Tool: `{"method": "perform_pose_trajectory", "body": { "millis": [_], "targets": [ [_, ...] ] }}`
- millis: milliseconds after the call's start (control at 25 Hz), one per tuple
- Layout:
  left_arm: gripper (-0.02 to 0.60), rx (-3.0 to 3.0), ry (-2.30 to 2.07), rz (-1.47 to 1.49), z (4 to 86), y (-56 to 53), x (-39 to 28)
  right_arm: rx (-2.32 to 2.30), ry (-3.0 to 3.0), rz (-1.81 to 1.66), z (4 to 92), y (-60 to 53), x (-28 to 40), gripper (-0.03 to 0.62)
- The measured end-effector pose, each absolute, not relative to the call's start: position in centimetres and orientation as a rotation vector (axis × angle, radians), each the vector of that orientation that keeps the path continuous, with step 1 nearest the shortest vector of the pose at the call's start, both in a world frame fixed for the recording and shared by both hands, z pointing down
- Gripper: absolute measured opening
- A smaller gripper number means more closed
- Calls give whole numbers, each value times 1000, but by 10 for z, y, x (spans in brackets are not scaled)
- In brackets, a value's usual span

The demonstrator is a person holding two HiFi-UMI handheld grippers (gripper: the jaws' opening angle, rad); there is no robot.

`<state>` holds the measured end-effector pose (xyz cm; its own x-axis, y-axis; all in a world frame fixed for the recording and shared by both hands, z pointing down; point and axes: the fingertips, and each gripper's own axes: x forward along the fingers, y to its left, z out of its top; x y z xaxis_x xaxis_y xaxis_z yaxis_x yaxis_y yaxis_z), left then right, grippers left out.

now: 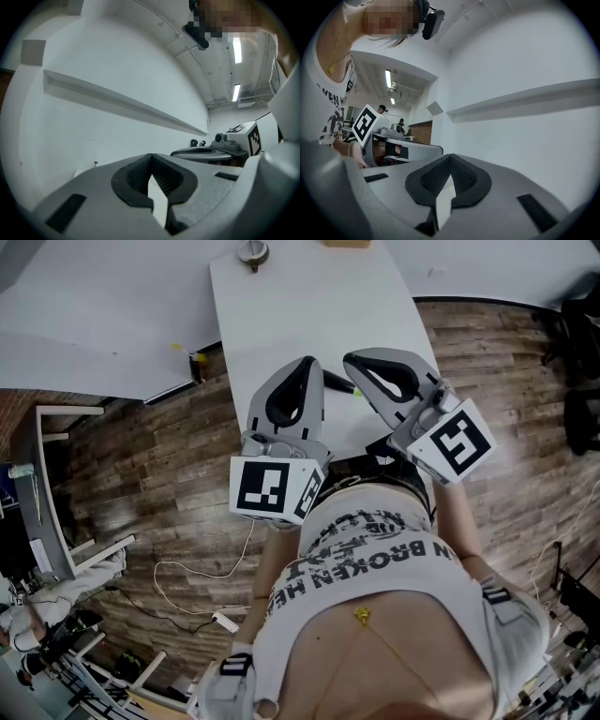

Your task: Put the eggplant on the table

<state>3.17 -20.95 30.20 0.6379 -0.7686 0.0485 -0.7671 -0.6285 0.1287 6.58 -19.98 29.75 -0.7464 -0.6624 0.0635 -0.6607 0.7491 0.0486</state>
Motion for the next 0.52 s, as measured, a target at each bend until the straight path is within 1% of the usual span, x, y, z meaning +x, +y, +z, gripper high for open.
{"method": "perform_pose_trajectory", "body": {
  "millis": [520],
  "targets": [
    [-2, 2719, -1285, -10, 301, -201, 35, 1064, -2850, -90, 298, -194, 70, 8]
  ]
}}
